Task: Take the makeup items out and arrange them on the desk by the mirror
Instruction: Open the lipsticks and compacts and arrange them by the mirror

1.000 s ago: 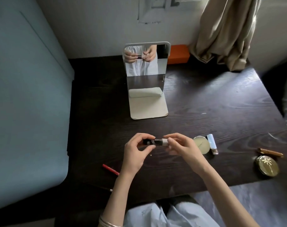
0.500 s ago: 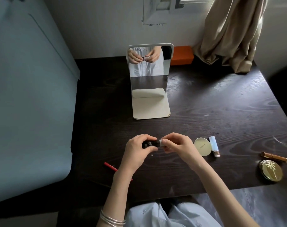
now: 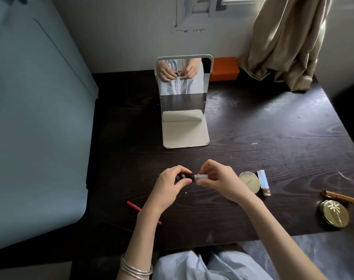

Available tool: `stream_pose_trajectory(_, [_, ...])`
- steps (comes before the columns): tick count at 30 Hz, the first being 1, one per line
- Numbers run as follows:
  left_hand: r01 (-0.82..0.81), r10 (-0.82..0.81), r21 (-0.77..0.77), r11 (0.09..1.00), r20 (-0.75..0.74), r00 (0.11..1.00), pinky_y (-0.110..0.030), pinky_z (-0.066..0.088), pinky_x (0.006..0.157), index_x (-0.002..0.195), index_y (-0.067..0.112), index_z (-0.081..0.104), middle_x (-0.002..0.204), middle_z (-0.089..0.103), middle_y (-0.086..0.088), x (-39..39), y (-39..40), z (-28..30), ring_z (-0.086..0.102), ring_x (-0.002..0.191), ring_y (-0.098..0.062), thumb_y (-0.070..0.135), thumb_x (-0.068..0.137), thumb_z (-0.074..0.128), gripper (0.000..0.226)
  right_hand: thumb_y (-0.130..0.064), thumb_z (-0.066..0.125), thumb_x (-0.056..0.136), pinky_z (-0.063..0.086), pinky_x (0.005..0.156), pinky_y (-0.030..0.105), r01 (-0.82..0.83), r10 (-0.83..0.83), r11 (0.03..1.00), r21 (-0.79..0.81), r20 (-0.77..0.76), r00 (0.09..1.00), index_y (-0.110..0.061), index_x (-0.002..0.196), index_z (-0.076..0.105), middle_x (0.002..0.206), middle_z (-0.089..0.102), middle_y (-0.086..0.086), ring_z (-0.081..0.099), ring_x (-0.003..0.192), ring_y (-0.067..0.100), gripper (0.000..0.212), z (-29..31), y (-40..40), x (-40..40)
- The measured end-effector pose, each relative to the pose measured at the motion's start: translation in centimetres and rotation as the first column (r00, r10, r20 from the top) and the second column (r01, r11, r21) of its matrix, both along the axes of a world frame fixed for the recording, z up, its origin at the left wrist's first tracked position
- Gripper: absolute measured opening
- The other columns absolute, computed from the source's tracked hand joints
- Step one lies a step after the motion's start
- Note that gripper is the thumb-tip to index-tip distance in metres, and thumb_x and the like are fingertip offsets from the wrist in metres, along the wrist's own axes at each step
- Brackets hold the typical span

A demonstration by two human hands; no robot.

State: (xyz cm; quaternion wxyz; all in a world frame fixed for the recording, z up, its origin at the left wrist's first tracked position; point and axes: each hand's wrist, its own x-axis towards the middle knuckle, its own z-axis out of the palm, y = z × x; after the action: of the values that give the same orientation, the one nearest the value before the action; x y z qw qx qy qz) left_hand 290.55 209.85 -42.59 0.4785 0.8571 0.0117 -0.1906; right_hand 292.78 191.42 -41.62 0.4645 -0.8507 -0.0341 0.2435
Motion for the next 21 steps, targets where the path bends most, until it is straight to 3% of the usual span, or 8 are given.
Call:
stream_pose_trajectory(3, [0.004,-0.004,0.033,0.999,-0.004,1.0,-0.017,0.04,0.075,0.107,0.023,0.062,0.098,0.06,0.007,0.4,0.5,0.1,0.054,0.092,-0.007,0.024,0.092,0.056,0.017,-0.014,0.08,0.069,0.049,0.074,0.03,-0.014,0.022,0.996,-0.086,0.091,0.996,-0.034,0.076,0.048,0.08,0.065,-0.007,0.062,0.077,0.011,0.038,-0.1,-0.2,0.6])
stream_pose_trajectory(7, [-0.194,0.189,-0.065,0.979,-0.076,0.979,-0.015,0.043,0.071,0.109,0.019,0.056,0.091,0.06,0.007,0.7,1.2,0.3,0.057,0.086,-0.009,0.025,0.098,0.041,0.019,-0.011,0.08,0.068,0.046,0.069,0.014,0.107,-0.102,0.994,-0.024,0.131,0.986,-0.034,0.074,0.052,0.076,0.067,-0.011,0.065,0.076,0.004,0.037,0.1,-1.3,1.3])
stream_pose_trajectory(10, [-0.33,0.31,-0.193,0.924,-0.124,0.943,-0.014,0.047,0.068,0.107,0.018,0.056,0.089,0.056,0.006,0.9,1.0,0.9,0.056,0.084,-0.009,0.037,0.091,0.049,0.025,-0.008,0.079,0.071,0.045,0.068,0.01,0.194,-0.201,0.972,0.129,0.04,0.979,-0.024,0.081,0.058,0.08,0.068,-0.009,0.065,0.072,-0.001,0.028,0.3,-1.4,1.2])
stream_pose_trajectory(12, [-0.383,0.348,-0.318,0.867,-0.164,0.923,-0.02,0.051,0.079,0.098,0.019,0.056,0.087,0.056,0.005,0.8,0.6,1.1,0.057,0.085,-0.011,0.042,0.076,0.064,0.033,-0.008,0.077,0.074,0.048,0.072,0.015,0.247,-0.238,0.931,0.269,-0.063,0.969,-0.018,0.086,0.061,0.085,0.068,-0.004,0.064,0.076,0.004,0.023,0.2,-1.0,0.8])
stream_pose_trajectory(15, [-0.421,0.372,-0.441,0.792,-0.197,0.907,-0.031,0.049,0.085,0.089,0.018,0.054,0.083,0.055,0.004,0.6,-0.3,1.2,0.053,0.076,-0.009,0.028,0.066,0.077,0.034,-0.019,0.073,0.074,0.049,0.081,0.027,0.345,-0.243,0.814,0.468,-0.266,0.933,-0.011,0.093,0.062,0.091,0.071,0.004,0.065,0.087,0.013,0.023,0.0,-0.5,-0.1])
stream_pose_trajectory(18, [-0.417,0.372,-0.459,0.784,-0.19,0.909,-0.026,0.049,0.084,0.09,0.02,0.058,0.083,0.059,0.003,0.5,-1.1,1.4,0.058,0.08,-0.009,0.011,0.071,0.077,0.028,-0.025,0.07,0.072,0.049,0.083,0.029,0.393,-0.193,0.747,0.536,-0.39,0.9,-0.012,0.094,0.063,0.091,0.072,0.005,0.067,0.09,0.015,0.027,-0.2,-0.2,-0.8])
stream_pose_trajectory(21, [-0.428,0.38,-0.458,0.779,-0.197,0.904,-0.023,0.047,0.084,0.085,0.025,0.059,0.097,0.066,-0.001,0.4,-1.3,1.4,0.061,0.095,-0.012,0.015,0.077,0.073,0.019,-0.026,0.068,0.073,0.051,0.082,0.026,0.41,-0.18,0.739,0.535,-0.429,0.885,-0.012,0.094,0.064,0.092,0.073,0.005,0.067,0.09,0.013,0.025,-0.3,-0.1,-1.1])
